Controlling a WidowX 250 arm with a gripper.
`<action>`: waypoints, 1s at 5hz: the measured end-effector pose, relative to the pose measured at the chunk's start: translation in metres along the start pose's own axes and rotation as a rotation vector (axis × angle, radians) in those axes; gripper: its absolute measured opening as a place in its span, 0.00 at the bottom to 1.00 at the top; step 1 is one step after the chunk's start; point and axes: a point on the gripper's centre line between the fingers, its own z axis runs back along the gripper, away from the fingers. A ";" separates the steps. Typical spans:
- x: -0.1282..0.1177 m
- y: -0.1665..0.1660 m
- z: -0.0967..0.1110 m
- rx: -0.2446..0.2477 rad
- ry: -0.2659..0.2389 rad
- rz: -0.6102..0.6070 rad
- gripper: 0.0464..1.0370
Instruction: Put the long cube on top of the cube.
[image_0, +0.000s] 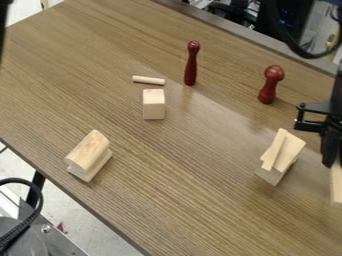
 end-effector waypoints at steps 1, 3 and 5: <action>-0.002 0.001 0.007 -0.033 -0.004 -0.030 0.08; 0.009 0.014 0.022 -0.052 -0.046 -0.155 0.08; 0.019 0.027 0.026 -0.018 -0.055 -0.225 0.08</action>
